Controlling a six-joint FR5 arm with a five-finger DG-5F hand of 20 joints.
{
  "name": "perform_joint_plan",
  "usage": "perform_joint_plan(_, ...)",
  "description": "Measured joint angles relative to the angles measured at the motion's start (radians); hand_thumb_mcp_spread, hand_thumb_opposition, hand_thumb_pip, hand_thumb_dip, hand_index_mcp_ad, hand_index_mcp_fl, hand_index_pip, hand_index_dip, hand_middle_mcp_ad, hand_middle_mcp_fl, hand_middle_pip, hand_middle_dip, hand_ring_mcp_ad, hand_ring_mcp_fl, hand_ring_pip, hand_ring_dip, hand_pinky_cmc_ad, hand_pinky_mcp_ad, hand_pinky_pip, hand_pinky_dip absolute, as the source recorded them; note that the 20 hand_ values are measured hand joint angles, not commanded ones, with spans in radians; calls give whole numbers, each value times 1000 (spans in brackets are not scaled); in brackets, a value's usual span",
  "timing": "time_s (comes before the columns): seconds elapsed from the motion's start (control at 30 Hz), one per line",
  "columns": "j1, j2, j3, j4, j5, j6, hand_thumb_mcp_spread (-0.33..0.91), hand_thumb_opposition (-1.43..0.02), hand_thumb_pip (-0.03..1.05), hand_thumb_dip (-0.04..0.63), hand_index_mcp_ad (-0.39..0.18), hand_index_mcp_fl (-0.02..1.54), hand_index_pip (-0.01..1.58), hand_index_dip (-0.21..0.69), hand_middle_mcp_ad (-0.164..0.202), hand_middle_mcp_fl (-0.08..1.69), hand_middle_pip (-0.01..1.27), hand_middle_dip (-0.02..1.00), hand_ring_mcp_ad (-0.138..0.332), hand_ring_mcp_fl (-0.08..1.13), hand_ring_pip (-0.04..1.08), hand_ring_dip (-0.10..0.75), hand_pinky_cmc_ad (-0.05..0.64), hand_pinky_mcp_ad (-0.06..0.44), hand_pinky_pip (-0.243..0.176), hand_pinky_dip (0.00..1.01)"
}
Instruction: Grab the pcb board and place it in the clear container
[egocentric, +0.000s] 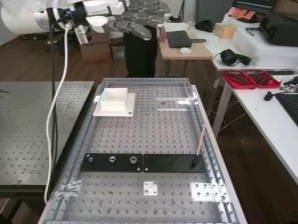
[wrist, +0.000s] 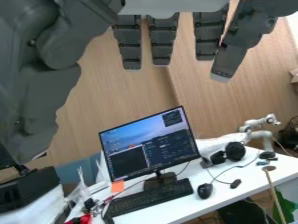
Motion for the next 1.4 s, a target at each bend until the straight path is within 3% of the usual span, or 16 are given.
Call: perform_joint_plan(1.4, -1, -10, 5, 12, 7, 3, 255, -742, 396, 96, -38, 124, 93, 241, 75, 2, 133, 110, 248, 0, 91, 21, 312, 211, -122, 702)
